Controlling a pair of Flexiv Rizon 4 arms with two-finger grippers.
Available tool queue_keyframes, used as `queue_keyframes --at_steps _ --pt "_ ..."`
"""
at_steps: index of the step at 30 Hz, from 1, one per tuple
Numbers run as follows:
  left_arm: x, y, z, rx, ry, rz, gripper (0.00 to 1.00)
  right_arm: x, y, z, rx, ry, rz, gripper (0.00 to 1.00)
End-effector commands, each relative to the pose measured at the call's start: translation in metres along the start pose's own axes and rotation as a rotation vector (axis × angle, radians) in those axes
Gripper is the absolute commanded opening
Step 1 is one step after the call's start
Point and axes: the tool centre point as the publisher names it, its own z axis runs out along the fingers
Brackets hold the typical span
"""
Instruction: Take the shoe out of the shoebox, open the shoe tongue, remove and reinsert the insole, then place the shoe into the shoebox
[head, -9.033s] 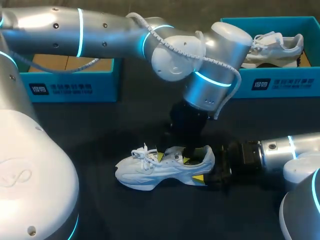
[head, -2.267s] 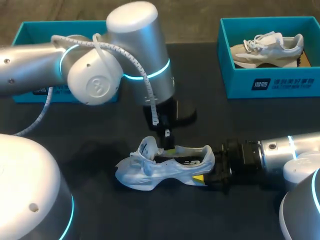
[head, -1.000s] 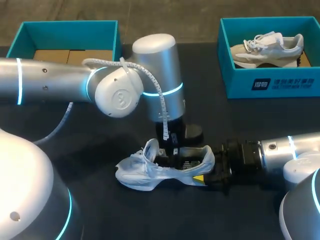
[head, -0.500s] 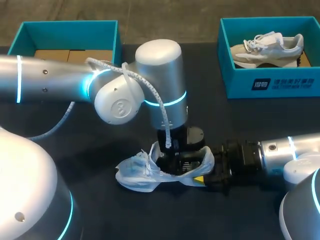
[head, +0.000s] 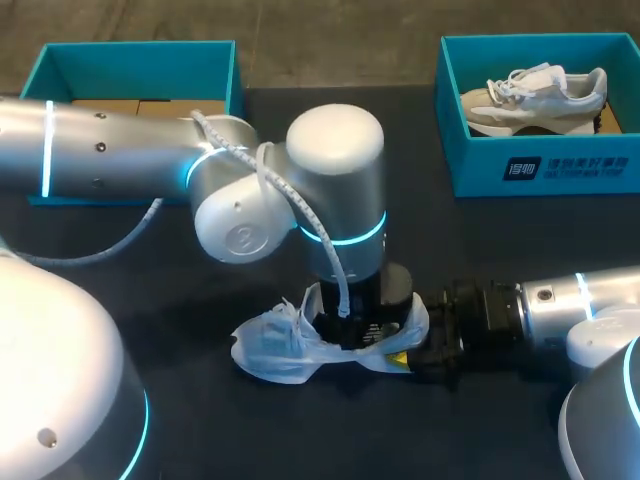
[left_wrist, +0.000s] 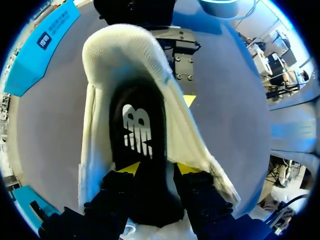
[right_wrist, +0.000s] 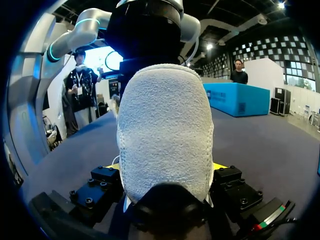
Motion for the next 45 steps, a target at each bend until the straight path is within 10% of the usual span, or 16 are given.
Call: queue_keyframes --at_steps 1,9,14,45 --pt "0.001 -0.006 0.007 -0.037 -0.052 -0.01 0.41 -0.001 0.001 0.0 0.002 -0.002 0.001 0.0" --pt "-0.014 -0.001 0.01 -0.072 -0.138 -0.055 0.33 -0.001 0.001 0.0 0.002 -0.002 0.001 0.0" --pt "-0.021 0.003 0.003 -0.076 -0.162 -0.065 0.0 -0.001 0.001 0.0 0.002 -0.002 0.001 0.0" --pt "-0.015 0.024 -0.032 0.286 0.075 -0.017 0.0 -0.001 0.001 0.0 0.002 -0.002 0.001 0.0"
